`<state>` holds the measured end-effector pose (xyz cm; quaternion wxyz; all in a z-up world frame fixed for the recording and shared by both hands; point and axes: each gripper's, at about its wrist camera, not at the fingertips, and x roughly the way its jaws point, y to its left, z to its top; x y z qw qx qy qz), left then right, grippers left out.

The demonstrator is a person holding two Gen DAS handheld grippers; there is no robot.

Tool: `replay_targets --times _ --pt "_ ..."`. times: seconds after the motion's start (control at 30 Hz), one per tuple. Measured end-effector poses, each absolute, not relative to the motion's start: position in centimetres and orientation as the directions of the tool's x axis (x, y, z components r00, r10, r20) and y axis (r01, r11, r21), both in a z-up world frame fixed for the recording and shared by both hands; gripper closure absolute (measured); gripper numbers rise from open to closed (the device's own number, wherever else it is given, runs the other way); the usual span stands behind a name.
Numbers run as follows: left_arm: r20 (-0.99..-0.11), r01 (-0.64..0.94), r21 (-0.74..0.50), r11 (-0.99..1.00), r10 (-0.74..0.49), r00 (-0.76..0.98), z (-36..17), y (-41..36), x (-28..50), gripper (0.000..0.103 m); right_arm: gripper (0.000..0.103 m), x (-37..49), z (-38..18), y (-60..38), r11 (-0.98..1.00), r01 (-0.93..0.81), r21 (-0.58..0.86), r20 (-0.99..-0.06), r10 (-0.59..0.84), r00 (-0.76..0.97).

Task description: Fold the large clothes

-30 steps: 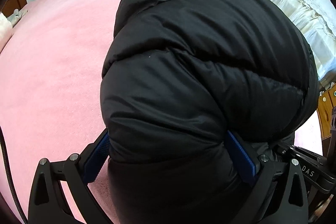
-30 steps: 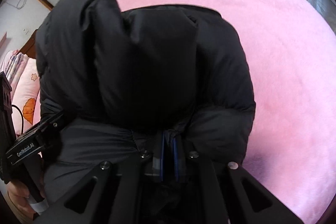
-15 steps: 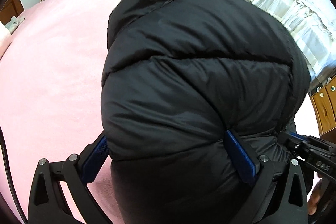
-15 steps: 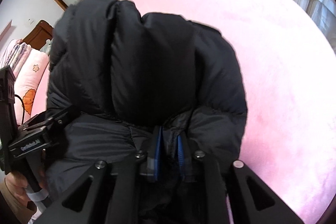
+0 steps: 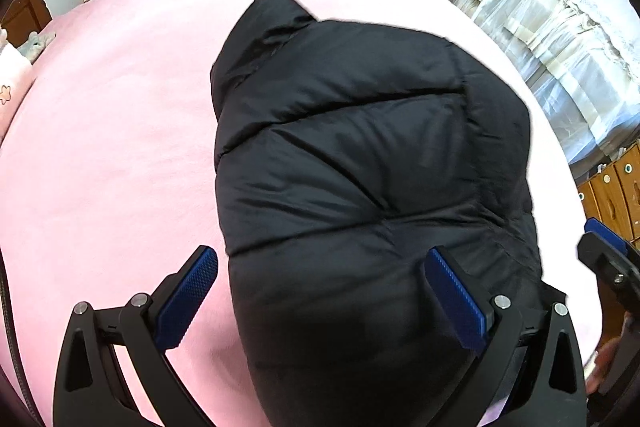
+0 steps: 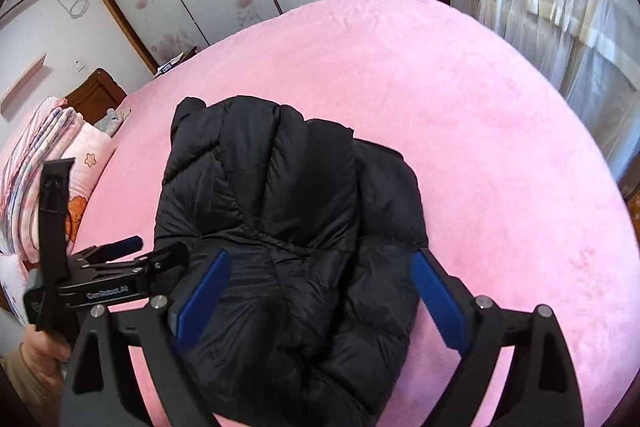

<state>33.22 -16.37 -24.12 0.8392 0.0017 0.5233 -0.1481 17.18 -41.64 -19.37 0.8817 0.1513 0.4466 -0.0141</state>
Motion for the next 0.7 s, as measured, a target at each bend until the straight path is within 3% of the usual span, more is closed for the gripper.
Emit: replay_targets --times 0.33,0.47,0.53,0.7 --pt "-0.863 0.266 -0.188 0.946 -0.288 0.414 -20.1 -15.1 29.9 0.000 0.010 16.6 -16.5 -40.7 0.968 0.138 0.208 -0.743 0.064 0.666" --pt "-0.855 0.246 -0.198 0.949 -0.290 0.429 -18.7 -13.4 29.9 0.000 0.010 17.7 -16.2 -40.6 0.971 0.127 0.203 -0.791 0.087 0.606" --pt "-0.857 0.237 -0.201 0.951 -0.287 0.428 -19.1 -12.9 30.6 0.000 0.010 18.5 -16.7 -40.8 0.964 0.097 0.247 -0.804 0.148 0.576" --pt "-0.882 0.222 -0.222 0.949 -0.293 0.369 -23.2 -12.5 34.1 0.000 0.010 20.9 -19.4 -41.0 0.967 0.101 0.233 -0.838 0.147 0.526"
